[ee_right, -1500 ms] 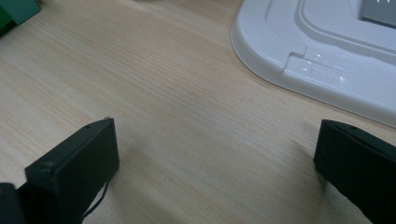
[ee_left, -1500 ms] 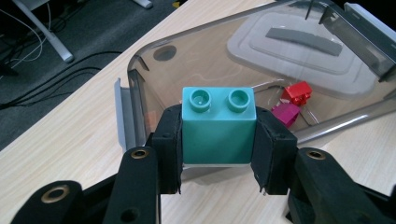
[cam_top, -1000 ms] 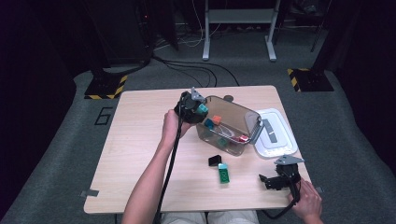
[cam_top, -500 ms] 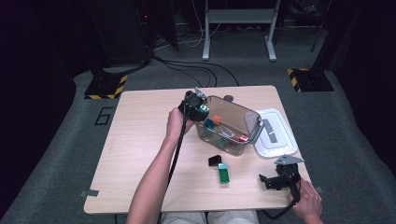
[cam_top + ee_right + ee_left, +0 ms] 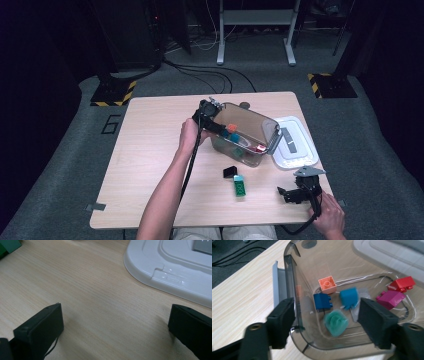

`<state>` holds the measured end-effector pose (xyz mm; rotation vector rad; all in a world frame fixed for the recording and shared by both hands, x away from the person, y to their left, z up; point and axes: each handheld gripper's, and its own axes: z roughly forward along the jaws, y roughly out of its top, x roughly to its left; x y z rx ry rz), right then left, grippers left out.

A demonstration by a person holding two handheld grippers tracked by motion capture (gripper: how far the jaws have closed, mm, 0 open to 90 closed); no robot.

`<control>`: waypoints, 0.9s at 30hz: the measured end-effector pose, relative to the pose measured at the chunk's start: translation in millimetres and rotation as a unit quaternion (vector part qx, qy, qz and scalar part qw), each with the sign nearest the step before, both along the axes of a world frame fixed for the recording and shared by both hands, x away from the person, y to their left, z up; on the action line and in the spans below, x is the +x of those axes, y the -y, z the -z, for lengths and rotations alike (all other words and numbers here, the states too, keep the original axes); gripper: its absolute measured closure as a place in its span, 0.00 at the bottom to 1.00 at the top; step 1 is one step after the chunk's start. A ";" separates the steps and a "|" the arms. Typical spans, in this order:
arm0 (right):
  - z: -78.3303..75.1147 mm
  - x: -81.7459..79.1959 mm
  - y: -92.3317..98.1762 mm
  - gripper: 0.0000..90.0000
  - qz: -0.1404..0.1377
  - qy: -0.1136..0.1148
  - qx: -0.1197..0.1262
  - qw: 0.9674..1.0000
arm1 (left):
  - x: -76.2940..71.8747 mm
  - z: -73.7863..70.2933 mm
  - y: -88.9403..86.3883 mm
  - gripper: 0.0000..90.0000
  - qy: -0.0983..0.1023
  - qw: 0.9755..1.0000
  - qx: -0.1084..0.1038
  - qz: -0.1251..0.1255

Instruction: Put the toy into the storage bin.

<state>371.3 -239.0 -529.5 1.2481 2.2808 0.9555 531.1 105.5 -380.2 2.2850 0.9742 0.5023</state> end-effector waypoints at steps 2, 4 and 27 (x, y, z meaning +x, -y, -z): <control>0.0 0.0 0.0 0.00 0.000 0.000 0.000 1.000 | -5.1 -2.7 -3.4 0.26 0.007 1.000 -0.006 0.002; 0.0 0.0 0.0 0.00 0.000 0.000 0.000 1.000 | -10.0 -4.6 -6.4 0.23 0.012 1.000 -0.011 0.003; 0.0 0.0 0.0 0.00 0.000 0.000 0.000 1.000 | -71.8 24.4 -21.8 0.17 0.035 0.997 -0.042 0.050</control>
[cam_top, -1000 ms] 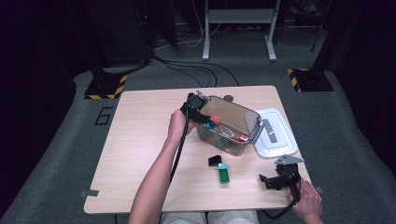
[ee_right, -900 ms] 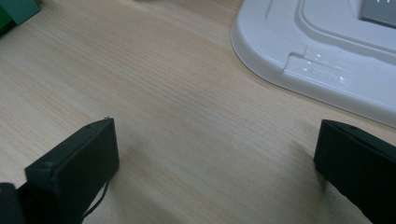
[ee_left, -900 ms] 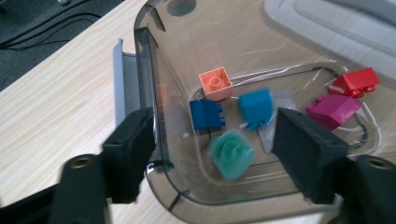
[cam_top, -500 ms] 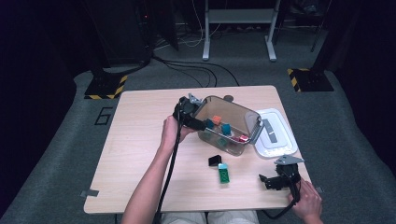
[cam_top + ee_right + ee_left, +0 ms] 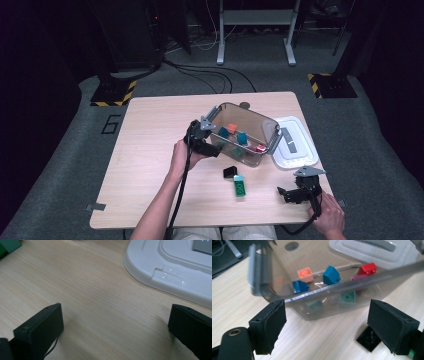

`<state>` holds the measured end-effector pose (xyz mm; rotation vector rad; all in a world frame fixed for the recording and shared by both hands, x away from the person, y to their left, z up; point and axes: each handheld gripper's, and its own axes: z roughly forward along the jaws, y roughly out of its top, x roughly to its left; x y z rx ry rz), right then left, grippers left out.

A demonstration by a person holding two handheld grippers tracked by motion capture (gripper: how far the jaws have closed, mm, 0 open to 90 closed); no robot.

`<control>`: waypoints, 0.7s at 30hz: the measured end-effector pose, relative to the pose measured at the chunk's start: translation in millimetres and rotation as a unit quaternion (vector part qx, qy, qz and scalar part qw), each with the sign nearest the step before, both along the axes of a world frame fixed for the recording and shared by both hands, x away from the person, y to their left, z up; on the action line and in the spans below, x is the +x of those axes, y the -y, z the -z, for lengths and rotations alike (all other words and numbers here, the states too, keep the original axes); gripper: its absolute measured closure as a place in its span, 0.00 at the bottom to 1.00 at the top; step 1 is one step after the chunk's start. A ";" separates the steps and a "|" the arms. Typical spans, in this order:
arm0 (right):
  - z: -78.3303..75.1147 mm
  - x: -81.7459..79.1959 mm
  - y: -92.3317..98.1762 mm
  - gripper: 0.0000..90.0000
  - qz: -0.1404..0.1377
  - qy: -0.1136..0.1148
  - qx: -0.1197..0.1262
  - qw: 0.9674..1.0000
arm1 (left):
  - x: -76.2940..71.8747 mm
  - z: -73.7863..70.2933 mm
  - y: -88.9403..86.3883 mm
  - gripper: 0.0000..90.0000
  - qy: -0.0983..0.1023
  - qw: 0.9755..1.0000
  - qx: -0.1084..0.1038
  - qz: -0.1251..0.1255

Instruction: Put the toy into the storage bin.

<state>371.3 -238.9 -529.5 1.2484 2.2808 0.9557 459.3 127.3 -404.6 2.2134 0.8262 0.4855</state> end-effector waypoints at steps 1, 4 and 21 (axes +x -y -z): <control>0.0 0.0 0.0 0.00 0.000 0.000 0.000 1.000 | -1.4 3.3 0.5 0.17 0.000 1.000 -0.003 0.003; 0.0 0.0 0.0 0.00 0.000 0.000 0.000 1.000 | -5.9 12.6 2.1 0.17 -0.008 1.000 0.002 0.015; 0.0 -0.1 0.0 0.00 0.001 0.000 0.000 1.000 | -16.9 74.5 13.1 0.15 -0.060 0.996 0.011 0.063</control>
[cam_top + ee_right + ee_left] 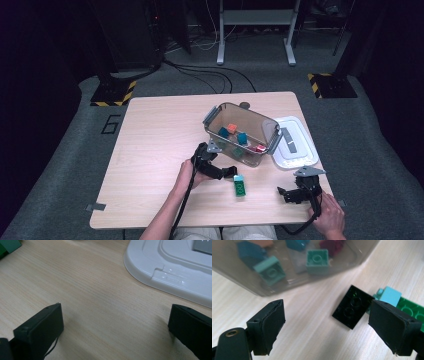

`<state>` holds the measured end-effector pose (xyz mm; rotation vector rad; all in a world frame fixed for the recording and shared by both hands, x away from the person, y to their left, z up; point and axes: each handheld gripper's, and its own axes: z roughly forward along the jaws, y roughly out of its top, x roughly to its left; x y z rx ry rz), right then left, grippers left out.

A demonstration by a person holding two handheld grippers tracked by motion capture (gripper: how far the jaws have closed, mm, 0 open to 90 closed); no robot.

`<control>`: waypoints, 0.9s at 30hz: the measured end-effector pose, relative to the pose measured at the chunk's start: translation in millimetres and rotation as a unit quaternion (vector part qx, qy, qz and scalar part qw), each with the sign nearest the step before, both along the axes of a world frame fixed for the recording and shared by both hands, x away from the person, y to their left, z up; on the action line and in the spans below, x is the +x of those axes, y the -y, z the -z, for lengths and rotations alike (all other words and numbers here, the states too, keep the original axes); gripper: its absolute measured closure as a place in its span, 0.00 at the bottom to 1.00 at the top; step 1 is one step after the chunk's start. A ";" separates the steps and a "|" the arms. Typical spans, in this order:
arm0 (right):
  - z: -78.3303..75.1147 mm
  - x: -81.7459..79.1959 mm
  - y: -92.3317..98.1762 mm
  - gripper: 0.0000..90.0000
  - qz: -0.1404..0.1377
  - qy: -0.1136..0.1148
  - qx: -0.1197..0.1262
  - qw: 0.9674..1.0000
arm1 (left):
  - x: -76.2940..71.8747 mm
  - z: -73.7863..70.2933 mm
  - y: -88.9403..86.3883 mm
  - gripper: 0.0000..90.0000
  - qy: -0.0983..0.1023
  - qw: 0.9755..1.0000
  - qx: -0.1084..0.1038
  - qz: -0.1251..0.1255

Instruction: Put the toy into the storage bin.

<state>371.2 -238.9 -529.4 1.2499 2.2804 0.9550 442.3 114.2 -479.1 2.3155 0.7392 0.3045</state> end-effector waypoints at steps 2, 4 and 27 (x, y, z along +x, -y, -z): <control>0.0 0.0 0.0 0.00 0.000 0.000 0.000 1.000 | -0.8 5.8 2.1 0.14 -0.005 1.000 0.005 0.007; 0.0 0.1 0.0 0.00 0.000 0.000 0.000 1.000 | -1.0 10.5 4.7 0.14 -0.007 1.000 0.009 0.018; 0.0 -0.1 -0.1 0.00 0.001 -0.001 0.000 1.000 | -4.3 30.7 22.0 0.64 0.002 0.994 0.017 0.106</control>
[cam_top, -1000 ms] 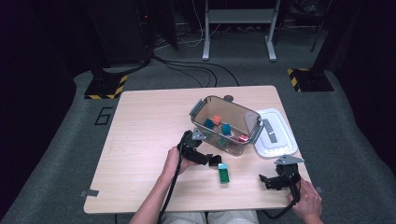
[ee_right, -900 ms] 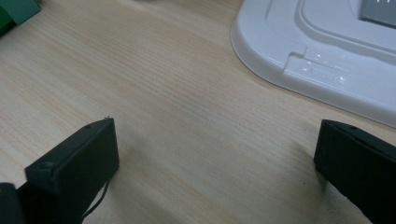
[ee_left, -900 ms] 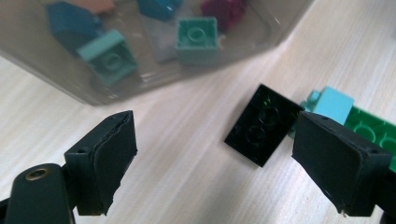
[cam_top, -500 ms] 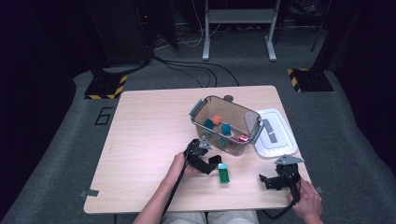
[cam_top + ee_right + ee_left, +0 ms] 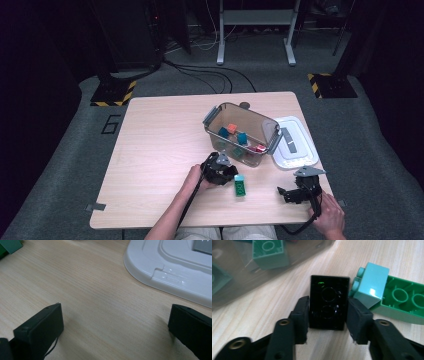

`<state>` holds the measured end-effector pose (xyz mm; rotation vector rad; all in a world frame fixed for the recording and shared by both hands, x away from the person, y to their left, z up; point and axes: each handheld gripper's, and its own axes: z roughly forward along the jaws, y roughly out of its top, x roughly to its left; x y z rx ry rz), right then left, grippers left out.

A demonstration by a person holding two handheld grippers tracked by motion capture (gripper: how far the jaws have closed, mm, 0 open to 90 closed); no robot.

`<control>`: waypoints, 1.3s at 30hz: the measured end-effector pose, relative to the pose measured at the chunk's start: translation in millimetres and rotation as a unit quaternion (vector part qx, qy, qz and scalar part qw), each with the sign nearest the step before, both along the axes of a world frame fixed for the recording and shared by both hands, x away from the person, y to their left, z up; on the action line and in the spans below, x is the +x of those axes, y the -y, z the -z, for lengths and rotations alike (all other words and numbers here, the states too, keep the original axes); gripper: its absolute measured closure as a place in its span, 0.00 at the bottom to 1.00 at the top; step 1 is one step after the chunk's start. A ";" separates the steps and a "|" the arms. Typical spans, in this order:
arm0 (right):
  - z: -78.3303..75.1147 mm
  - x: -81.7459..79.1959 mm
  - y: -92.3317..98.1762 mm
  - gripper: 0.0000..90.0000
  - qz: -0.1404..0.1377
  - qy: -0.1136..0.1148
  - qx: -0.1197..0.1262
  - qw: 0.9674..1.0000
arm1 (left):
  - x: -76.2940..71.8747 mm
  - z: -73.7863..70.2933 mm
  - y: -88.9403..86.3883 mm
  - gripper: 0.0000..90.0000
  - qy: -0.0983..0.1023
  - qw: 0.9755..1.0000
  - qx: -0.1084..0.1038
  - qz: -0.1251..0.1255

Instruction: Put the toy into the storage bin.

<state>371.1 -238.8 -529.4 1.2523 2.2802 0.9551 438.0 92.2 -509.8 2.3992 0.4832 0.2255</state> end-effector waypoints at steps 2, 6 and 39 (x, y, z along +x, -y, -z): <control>0.0 0.2 0.1 0.00 -0.001 0.001 0.000 1.000 | -1.2 0.5 -0.1 0.65 0.001 1.000 -0.003 -0.008; 0.0 0.2 0.1 0.00 -0.001 0.001 -0.001 1.000 | -3.4 0.9 -0.3 0.65 0.004 1.000 -0.006 -0.011; 0.0 0.2 0.1 0.00 -0.001 0.001 0.000 1.000 | 4.8 -75.0 -42.0 0.65 0.045 0.993 -0.039 -0.098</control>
